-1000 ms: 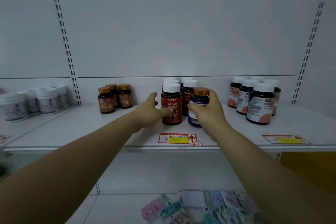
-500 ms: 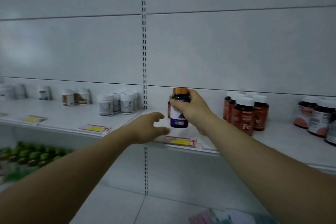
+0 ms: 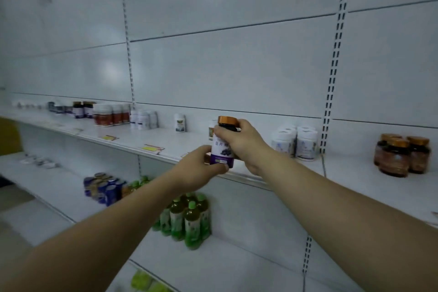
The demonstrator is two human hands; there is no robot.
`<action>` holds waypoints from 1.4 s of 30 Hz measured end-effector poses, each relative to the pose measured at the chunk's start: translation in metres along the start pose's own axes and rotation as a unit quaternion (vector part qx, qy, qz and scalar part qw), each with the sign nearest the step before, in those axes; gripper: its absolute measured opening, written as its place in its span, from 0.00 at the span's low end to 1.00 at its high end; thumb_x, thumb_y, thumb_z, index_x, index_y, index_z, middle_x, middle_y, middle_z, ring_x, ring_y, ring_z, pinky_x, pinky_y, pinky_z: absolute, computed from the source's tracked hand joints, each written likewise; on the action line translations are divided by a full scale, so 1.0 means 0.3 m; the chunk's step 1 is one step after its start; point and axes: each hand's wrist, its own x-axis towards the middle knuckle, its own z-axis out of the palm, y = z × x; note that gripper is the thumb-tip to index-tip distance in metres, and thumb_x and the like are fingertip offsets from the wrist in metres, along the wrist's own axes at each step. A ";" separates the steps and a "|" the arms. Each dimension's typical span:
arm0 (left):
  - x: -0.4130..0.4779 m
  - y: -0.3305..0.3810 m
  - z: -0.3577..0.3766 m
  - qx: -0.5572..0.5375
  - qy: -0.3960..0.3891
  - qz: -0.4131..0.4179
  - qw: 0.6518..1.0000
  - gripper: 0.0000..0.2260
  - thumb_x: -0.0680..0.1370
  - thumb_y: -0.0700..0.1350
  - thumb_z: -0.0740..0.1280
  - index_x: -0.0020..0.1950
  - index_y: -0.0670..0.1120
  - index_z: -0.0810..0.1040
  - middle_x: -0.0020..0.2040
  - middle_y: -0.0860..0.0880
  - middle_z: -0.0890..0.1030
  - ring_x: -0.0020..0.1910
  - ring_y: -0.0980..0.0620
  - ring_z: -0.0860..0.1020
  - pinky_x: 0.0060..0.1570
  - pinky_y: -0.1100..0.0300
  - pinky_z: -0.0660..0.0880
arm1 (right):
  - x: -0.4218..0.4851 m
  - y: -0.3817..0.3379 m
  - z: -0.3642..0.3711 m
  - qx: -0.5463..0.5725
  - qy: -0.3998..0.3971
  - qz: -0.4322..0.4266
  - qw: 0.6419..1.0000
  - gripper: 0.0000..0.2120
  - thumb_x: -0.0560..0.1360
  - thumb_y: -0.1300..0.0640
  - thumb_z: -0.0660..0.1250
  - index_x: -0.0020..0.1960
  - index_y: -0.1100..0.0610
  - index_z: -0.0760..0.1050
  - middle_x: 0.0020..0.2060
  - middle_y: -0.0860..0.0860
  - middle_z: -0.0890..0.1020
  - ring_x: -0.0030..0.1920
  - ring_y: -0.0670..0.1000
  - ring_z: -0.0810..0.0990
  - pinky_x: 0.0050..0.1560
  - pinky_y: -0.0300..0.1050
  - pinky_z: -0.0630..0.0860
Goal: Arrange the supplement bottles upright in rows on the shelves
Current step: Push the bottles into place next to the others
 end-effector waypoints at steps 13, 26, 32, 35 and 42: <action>0.261 -0.478 -0.531 -0.149 0.091 -0.051 0.983 0.12 0.74 0.42 0.70 0.55 0.53 0.74 0.52 0.47 0.81 0.51 0.49 0.80 0.53 0.53 0.77 | 0.559 0.081 0.616 -0.022 -0.097 -0.019 0.995 0.17 0.71 0.48 0.72 0.56 0.53 0.72 0.46 0.51 0.82 0.44 0.52 0.83 0.47 0.50 0.80; 0.506 -1.049 -1.178 -0.081 0.104 -0.049 0.990 0.10 0.75 0.44 0.69 0.53 0.56 0.76 0.50 0.49 0.82 0.50 0.51 0.81 0.53 0.54 0.77 | 1.041 0.261 1.341 -0.039 -0.150 -0.022 0.988 0.13 0.71 0.49 0.71 0.53 0.47 0.71 0.51 0.51 0.80 0.50 0.53 0.81 0.55 0.55 0.78; 0.562 -1.346 -1.525 -0.045 0.071 -0.047 0.995 0.09 0.76 0.46 0.67 0.56 0.54 0.75 0.50 0.51 0.81 0.51 0.51 0.79 0.53 0.56 0.77 | 1.205 0.319 1.732 -0.067 -0.124 -0.021 0.990 0.25 0.66 0.54 0.73 0.60 0.48 0.68 0.50 0.51 0.79 0.48 0.53 0.81 0.52 0.55 0.80; 0.603 -1.466 -1.712 -0.012 0.066 -0.042 0.997 0.11 0.76 0.47 0.67 0.58 0.55 0.74 0.48 0.56 0.80 0.46 0.59 0.77 0.45 0.63 0.73 | 1.302 0.329 1.932 -0.056 -0.098 -0.004 0.994 0.23 0.67 0.54 0.74 0.57 0.48 0.68 0.48 0.50 0.79 0.47 0.52 0.81 0.52 0.54 0.80; 0.777 -1.733 -2.031 0.055 0.071 -0.073 0.993 0.25 0.76 0.51 0.66 0.72 0.48 0.65 0.59 0.52 0.77 0.54 0.53 0.75 0.49 0.60 0.68 | 1.552 0.392 2.259 -0.084 -0.062 0.010 0.994 0.22 0.69 0.53 0.73 0.58 0.49 0.67 0.47 0.49 0.79 0.46 0.49 0.80 0.44 0.46 0.78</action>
